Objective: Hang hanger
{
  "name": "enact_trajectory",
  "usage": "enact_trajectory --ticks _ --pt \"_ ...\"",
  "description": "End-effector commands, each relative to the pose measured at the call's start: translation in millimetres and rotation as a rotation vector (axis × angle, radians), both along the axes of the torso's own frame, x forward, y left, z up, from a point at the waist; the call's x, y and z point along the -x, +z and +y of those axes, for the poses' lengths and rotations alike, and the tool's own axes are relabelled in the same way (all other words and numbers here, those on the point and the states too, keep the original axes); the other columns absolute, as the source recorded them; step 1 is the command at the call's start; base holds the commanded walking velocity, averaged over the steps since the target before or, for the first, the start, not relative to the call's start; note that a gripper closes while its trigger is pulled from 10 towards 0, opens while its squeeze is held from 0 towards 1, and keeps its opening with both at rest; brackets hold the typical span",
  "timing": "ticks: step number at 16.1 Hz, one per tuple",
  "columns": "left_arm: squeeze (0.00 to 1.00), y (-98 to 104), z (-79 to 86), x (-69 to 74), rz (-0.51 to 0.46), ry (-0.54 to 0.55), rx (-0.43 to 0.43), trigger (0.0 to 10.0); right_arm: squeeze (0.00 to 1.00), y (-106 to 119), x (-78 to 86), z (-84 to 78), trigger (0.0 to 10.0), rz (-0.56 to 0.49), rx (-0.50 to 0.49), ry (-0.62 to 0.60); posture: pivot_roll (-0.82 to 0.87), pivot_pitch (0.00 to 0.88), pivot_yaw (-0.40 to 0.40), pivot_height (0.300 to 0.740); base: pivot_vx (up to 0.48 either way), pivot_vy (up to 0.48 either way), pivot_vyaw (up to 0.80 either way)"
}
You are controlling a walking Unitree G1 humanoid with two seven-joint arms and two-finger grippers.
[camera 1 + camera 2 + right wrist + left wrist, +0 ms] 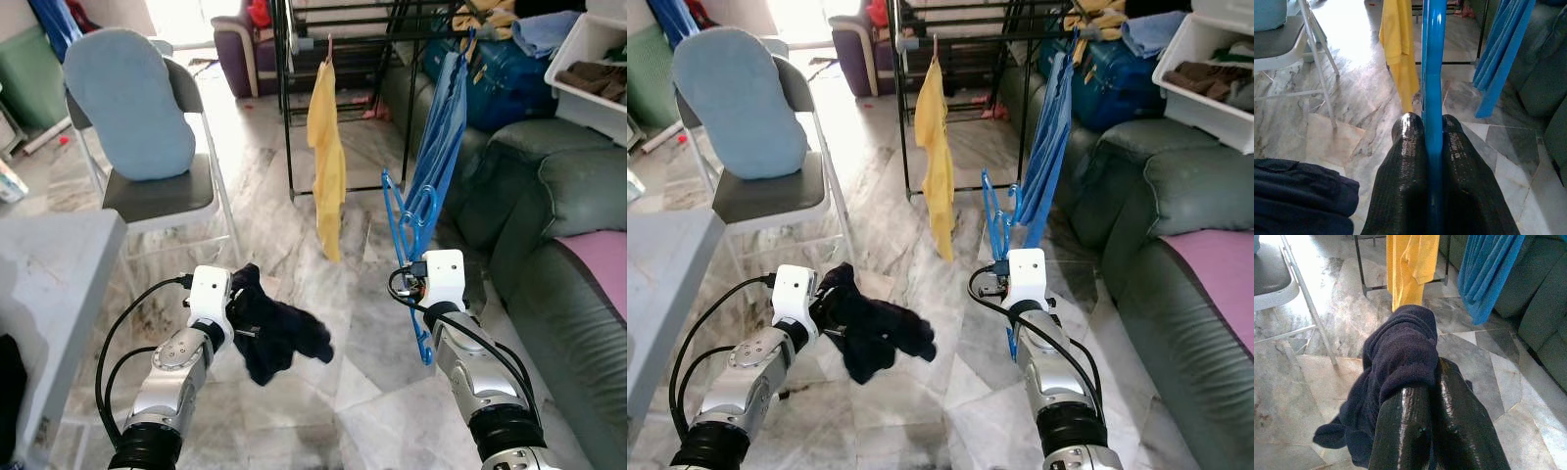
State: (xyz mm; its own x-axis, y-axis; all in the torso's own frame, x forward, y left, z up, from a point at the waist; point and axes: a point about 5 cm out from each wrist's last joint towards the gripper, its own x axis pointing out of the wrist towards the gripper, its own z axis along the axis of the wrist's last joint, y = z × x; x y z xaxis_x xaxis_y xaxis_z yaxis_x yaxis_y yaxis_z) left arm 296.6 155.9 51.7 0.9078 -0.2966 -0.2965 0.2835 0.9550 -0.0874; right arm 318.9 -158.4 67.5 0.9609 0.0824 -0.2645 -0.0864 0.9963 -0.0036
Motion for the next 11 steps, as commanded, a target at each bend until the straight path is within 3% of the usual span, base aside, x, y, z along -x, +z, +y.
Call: enact_trajectory --ticks 1,3,5,8,9,11 --pt "0.0 8.8 2.5 -3.1 -0.057 -0.015 -0.043 10.0 0.0 5.6 -2.6 0.9 10.0 -0.017 -0.004 0.002 -0.11 0.0 0.079 0.74 0.0 0.0 0.0" --pt "0.0 16.5 0.3 -6.7 -0.114 -0.038 -0.102 10.0 0.0 6.0 -1.3 -1.3 10.0 -0.001 -0.005 -0.004 -0.11 0.0 0.074 0.74 0.0 0.0 0.0" --pt "0.0 27.1 -2.3 -15.1 -0.184 -0.053 -0.209 10.0 0.0 1.6 3.8 -3.4 10.0 0.081 -0.037 -0.002 -0.1 0.0 0.074 0.74 0.0 0.0 0.0" --pt "0.0 57.3 -12.7 -40.7 -0.351 -0.083 -0.34 10.0 0.0 -2.0 12.7 -6.9 10.0 0.16 0.143 0.204 -0.1 0.0 0.068 0.74 0.0 0.0 0.0" --pt "0.0 72.4 -23.8 -53.1 -0.397 -0.108 -0.35 10.0 0.0 -1.1 9.2 -13.3 10.0 0.181 0.133 0.202 -0.1 0.0 0.068 0.74 0.0 0.0 0.0" --pt "0.0 76.2 -40.0 -58.3 -0.423 -0.274 -0.423 10.0 0.0 3.2 3.4 -16.4 10.0 0.187 0.159 0.224 -0.1 0.0 0.072 0.74 0.0 0.0 0.0"
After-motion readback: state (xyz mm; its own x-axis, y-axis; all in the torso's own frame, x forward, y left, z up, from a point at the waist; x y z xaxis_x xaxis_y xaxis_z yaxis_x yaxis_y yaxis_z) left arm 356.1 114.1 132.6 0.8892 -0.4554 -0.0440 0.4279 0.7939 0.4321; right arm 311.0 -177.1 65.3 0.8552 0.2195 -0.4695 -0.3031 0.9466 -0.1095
